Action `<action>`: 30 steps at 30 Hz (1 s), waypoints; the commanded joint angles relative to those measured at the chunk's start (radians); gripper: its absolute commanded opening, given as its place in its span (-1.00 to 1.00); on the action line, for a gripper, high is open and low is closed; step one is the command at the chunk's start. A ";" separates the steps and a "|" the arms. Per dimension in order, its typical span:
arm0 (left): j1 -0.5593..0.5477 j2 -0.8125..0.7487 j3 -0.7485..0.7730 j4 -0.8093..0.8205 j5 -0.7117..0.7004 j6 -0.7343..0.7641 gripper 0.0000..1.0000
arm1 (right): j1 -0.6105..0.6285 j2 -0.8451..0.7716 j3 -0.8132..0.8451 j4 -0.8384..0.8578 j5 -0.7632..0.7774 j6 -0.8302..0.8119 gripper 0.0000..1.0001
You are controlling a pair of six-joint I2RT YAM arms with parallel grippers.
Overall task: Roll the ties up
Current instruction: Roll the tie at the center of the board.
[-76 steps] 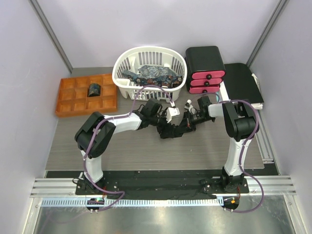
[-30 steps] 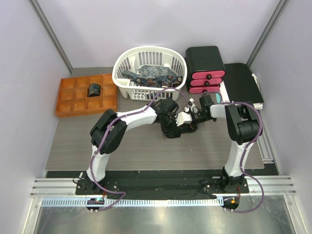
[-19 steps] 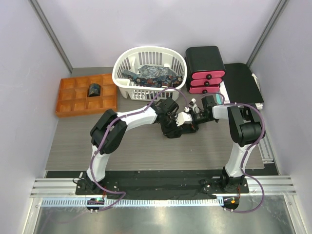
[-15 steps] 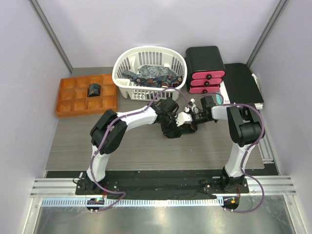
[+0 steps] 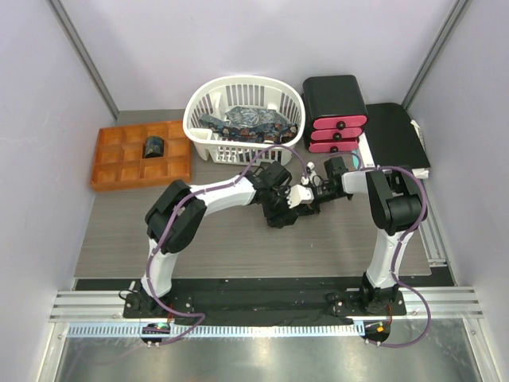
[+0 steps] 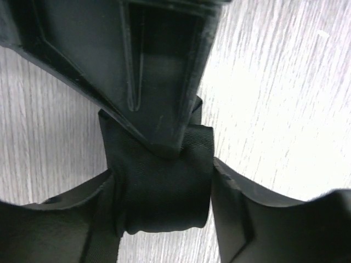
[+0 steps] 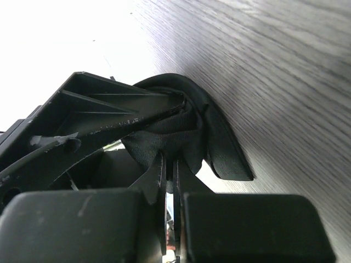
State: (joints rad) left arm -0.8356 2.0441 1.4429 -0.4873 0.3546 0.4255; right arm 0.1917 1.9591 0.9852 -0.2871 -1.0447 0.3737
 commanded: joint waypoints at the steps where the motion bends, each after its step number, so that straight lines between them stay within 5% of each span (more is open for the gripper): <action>1: 0.001 -0.030 -0.041 -0.039 -0.010 -0.025 0.22 | 0.006 0.049 -0.003 -0.066 0.231 -0.099 -0.98; 14: 0.000 -0.041 -0.025 0.026 0.006 0.073 0.36 | 0.003 0.089 0.033 -0.101 0.282 -0.147 -0.98; 20: 0.003 -0.012 -0.074 0.045 0.011 0.105 -0.42 | 0.003 0.055 0.050 -0.116 0.244 -0.142 -0.96; 25: 0.021 0.005 -0.108 0.046 0.015 0.088 -0.67 | -0.017 -0.018 0.052 -0.132 0.224 -0.125 -0.26; 30: 0.024 0.019 -0.122 0.039 0.006 0.093 -0.78 | -0.040 -0.091 0.044 -0.156 0.219 -0.153 0.13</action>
State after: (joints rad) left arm -0.8173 2.0163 1.3705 -0.4088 0.3882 0.5091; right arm 0.1631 1.9347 1.0340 -0.4404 -0.9184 0.2745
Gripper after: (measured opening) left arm 0.392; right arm 0.531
